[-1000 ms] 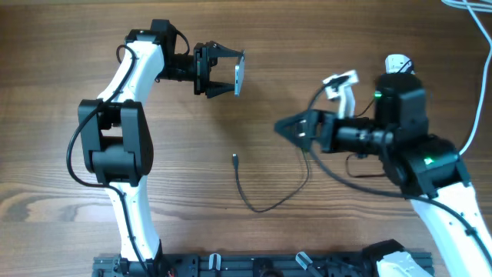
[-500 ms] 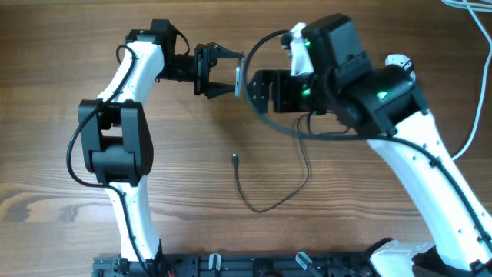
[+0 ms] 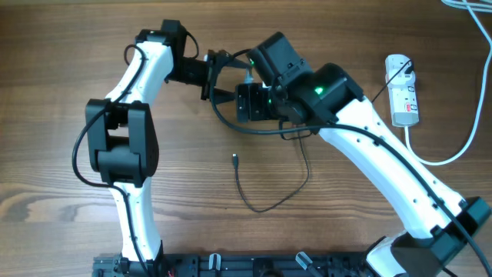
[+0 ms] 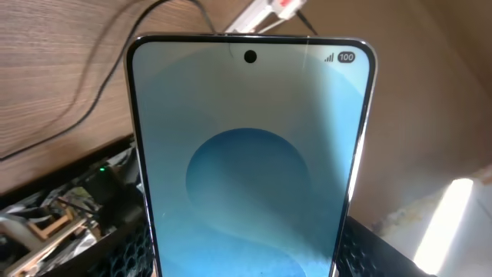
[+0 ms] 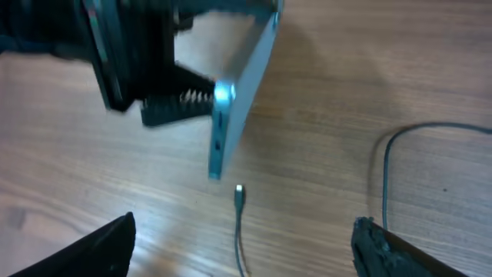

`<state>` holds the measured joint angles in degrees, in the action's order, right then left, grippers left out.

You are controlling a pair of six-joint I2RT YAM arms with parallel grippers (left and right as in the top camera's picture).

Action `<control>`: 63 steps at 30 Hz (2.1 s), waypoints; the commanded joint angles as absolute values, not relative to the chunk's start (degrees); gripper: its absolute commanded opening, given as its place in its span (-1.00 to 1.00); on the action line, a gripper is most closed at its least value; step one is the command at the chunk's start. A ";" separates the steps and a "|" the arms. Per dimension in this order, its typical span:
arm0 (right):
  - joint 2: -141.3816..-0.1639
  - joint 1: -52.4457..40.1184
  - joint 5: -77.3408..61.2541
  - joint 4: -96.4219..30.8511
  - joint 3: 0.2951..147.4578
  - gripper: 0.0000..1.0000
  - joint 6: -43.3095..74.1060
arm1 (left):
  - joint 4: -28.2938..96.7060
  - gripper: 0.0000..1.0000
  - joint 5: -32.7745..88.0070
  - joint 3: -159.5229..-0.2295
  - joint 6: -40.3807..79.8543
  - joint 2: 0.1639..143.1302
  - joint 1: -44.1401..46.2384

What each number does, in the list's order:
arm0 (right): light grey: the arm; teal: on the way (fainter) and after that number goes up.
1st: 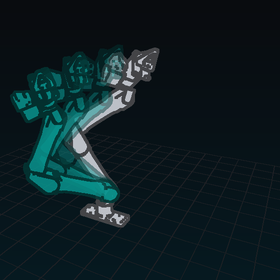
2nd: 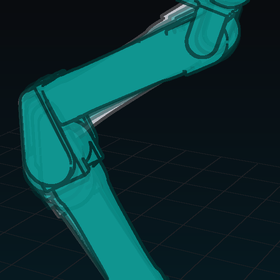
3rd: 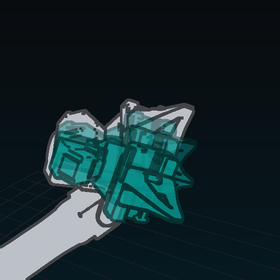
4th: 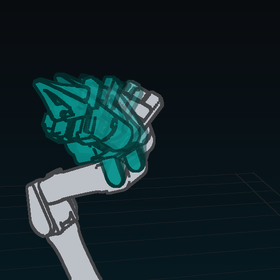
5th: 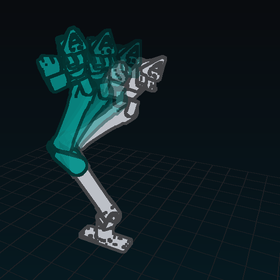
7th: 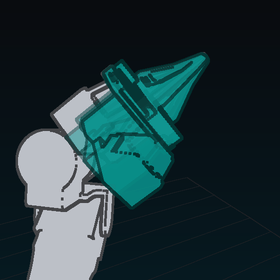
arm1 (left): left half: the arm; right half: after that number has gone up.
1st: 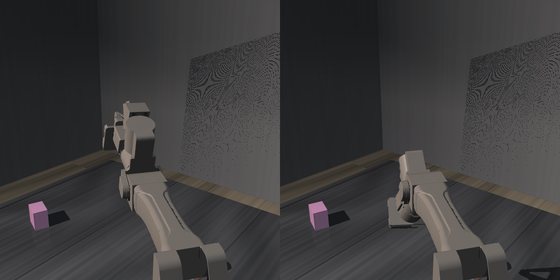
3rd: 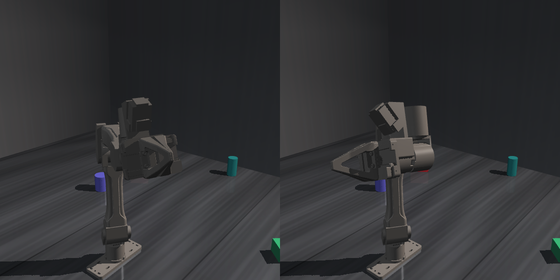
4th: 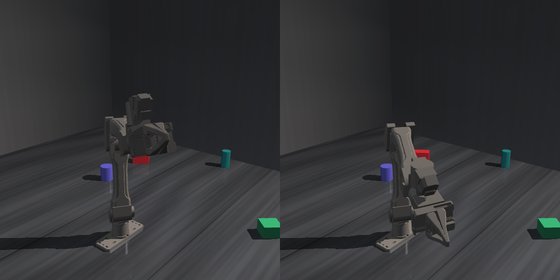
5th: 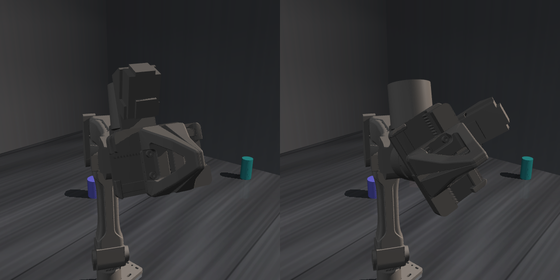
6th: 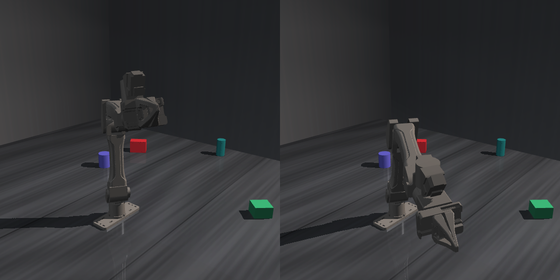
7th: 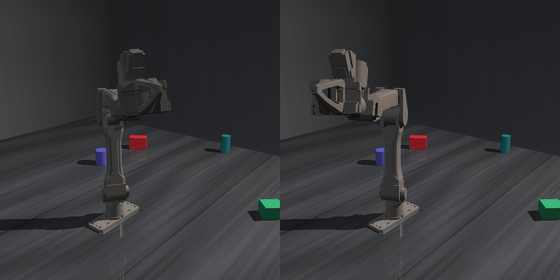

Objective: Plug charger to phone and switch on socket

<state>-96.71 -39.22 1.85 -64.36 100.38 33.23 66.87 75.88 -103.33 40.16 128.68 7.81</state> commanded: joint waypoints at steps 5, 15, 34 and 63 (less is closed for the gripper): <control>-97.25 -39.22 5.17 -59.29 101.36 0.77 39.40 | 66.24 0.40 75.75 -103.13 44.03 126.10 8.58; -101.84 -39.22 7.09 -55.86 101.34 0.67 48.18 | 66.26 0.42 76.42 -103.13 45.71 126.10 8.58; -106.32 -39.42 9.28 -55.09 101.34 -0.22 47.99 | 66.24 0.42 75.75 -103.13 45.67 126.10 8.64; -106.28 -39.42 7.57 -55.02 101.36 -0.91 48.53 | 66.26 1.00 75.77 -103.13 45.69 126.10 8.64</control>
<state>-105.56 -39.24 7.99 -55.53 100.40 47.37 66.30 74.54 -103.35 45.89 128.66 8.62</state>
